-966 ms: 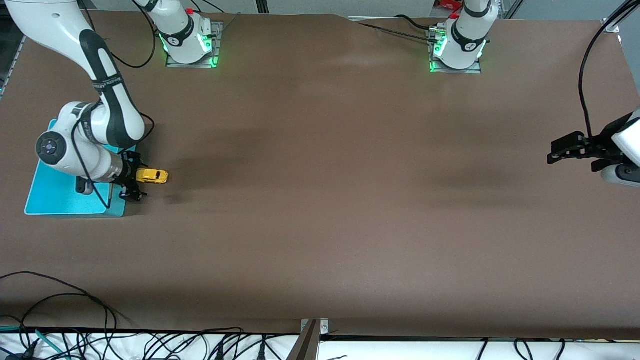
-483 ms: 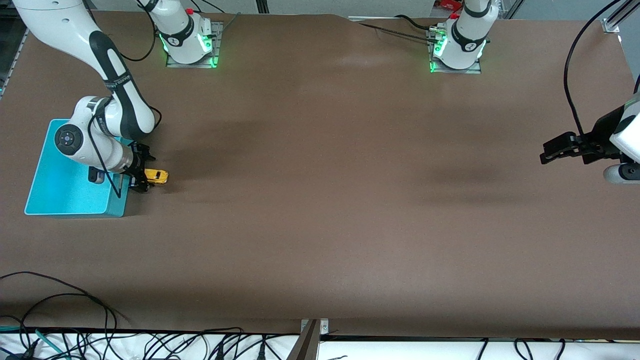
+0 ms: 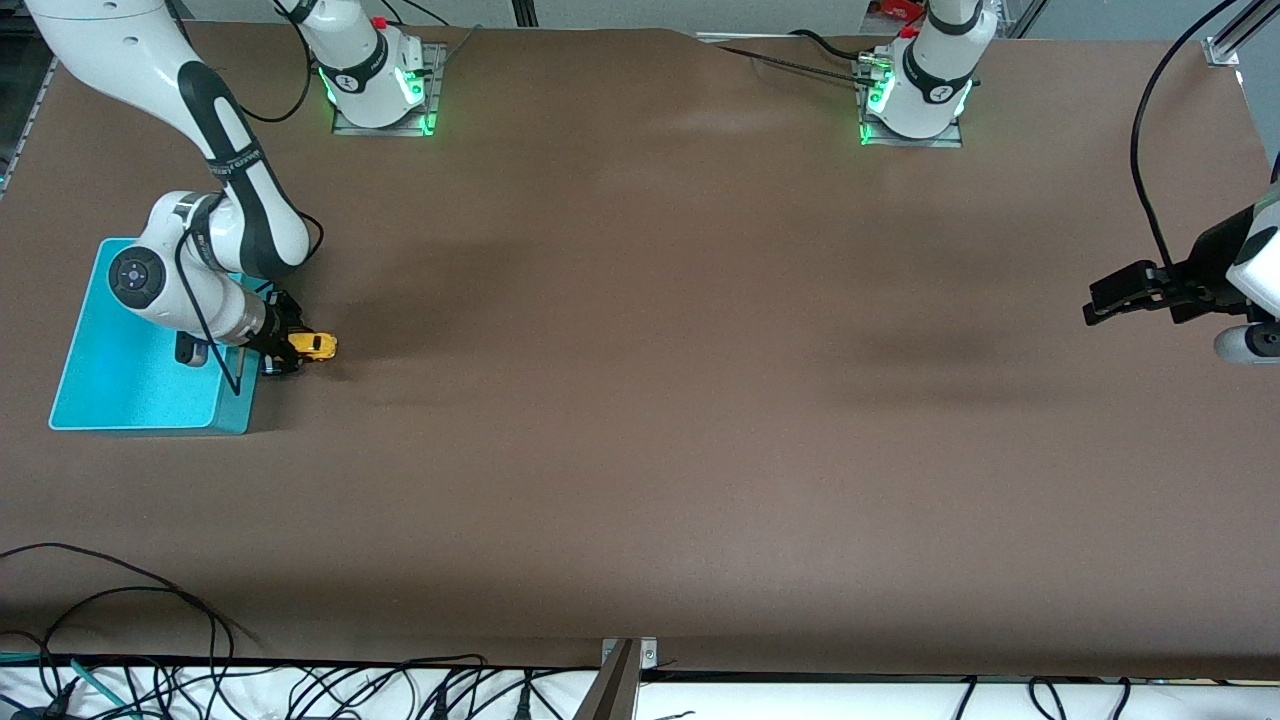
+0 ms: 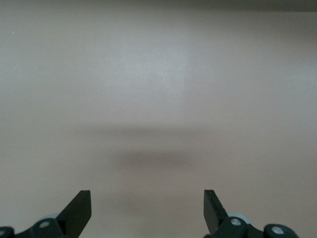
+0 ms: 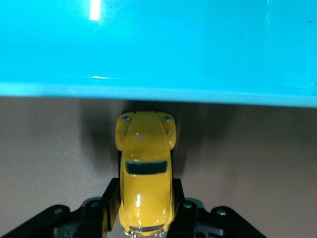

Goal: Wind up and store yellow beetle car
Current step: 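Grasp the yellow car with the right gripper and lift it over the bin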

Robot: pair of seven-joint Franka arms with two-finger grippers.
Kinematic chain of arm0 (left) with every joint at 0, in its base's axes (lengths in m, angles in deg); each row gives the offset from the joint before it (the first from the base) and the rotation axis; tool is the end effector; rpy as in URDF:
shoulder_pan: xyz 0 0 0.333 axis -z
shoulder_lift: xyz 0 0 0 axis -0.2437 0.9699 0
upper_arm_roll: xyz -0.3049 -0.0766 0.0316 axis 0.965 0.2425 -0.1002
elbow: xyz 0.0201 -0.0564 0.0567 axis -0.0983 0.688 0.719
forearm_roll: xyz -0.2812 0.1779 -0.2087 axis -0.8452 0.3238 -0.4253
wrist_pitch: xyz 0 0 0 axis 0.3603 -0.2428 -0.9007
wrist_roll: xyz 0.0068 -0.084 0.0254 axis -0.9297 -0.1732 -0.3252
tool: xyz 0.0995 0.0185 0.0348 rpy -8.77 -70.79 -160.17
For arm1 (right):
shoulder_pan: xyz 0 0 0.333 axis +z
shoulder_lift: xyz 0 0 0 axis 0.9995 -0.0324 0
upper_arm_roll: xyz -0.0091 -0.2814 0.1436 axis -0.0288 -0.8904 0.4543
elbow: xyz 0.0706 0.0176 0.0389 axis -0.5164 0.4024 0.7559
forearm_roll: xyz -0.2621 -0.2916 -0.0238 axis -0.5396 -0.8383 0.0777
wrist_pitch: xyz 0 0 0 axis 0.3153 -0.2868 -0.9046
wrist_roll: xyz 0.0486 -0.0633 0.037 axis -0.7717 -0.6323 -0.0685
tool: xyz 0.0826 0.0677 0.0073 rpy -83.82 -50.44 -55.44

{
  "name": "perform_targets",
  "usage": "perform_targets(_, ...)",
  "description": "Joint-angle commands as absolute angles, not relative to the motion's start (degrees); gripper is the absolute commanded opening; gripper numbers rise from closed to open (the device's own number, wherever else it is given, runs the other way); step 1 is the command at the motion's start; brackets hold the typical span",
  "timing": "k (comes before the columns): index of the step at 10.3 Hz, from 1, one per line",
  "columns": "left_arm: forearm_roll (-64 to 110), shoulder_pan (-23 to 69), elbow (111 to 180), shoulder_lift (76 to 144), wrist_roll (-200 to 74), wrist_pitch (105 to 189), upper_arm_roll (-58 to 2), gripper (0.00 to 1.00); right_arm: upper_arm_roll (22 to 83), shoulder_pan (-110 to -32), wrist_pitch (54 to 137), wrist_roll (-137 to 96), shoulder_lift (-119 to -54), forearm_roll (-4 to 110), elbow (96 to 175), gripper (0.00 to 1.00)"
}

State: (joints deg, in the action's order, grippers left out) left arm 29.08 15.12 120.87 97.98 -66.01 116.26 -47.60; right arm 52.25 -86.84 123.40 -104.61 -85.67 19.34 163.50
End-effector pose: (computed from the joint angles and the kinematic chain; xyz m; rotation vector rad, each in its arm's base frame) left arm 0.6209 -0.0038 0.6022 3.0991 0.0912 -0.0584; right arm 0.5412 -0.0442 0.1913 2.2483 -2.0973 -0.1179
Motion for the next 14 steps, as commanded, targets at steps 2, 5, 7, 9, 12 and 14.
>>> perform_targets(2, 30.03, 14.72, 128.76, 92.1, -65.97, 121.51, -47.5, 1.0, 52.25, -86.48, 122.03, -105.03, -81.98, 19.1, 163.96, 0.15)
perform_targets(5, 29.67, 14.72, 133.82, 88.64, -69.9, 125.14, -49.16, 1.0, 53.04, -85.86, 100.48, -104.51, -80.38, 16.64, 150.91, 0.15)
perform_targets(7, 28.28, 12.19, 132.94, 88.82, -71.07, 125.14, -48.65, 1.0, 53.04, -84.89, 89.8, -99.62, -80.56, 14.7, 143.85, 0.15)
perform_targets(9, 27.04, 11.82, 132.76, 89.52, -71.07, 125.67, -48.47, 1.0, 51.12, -85.24, 84.15, -88.04, -80.12, 11.73, 141.46, 0.15)
perform_targets(12, 26.86, 11.73, 132.41, 89.61, -76.41, 125.58, -48.47, 1.0, 43.93, -85.42, 83.87, -66.79, -80.12, 9.95, 140.84, 0.15)
perform_targets(14, 27.56, 12.08, 132.32, 90.48, -76.08, 125.58, -48.47, 1.0, 38.91, -86.03, 85.7, -54.56, -81.77, 10.21, 141.88, 0.15)
